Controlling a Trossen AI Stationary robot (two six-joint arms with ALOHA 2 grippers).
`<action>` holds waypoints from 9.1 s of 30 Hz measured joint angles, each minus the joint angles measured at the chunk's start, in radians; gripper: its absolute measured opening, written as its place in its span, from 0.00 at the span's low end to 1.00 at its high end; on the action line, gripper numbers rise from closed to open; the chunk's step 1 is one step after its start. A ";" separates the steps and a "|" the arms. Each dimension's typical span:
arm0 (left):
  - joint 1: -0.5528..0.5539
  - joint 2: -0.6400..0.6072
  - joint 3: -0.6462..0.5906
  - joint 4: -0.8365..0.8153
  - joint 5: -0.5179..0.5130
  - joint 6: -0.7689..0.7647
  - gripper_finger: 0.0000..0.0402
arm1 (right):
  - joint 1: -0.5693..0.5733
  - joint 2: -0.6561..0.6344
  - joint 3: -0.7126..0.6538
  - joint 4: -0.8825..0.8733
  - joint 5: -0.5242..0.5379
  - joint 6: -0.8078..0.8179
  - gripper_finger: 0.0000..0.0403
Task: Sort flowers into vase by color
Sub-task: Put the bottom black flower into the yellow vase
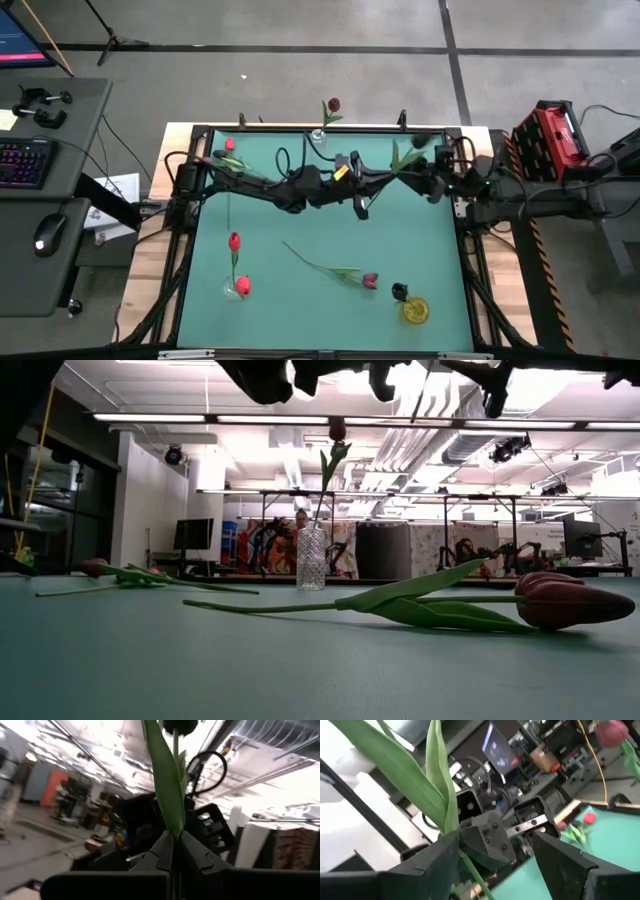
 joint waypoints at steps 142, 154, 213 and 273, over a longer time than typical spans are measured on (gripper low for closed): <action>0.246 -0.469 -0.003 -1.143 0.343 0.133 0.46 | 1.415 0.237 0.196 -0.510 1.225 0.087 0.00; 0.245 -0.469 -0.003 -1.144 0.343 0.124 0.46 | 1.400 0.207 0.197 -0.509 1.157 0.080 0.00; 0.246 -0.468 -0.003 -1.144 0.343 0.108 0.46 | 1.372 0.207 0.259 -0.708 0.449 0.781 0.75; 0.282 -0.468 -0.003 -1.146 0.343 0.162 0.46 | 1.373 0.125 0.297 -0.658 0.708 0.790 0.94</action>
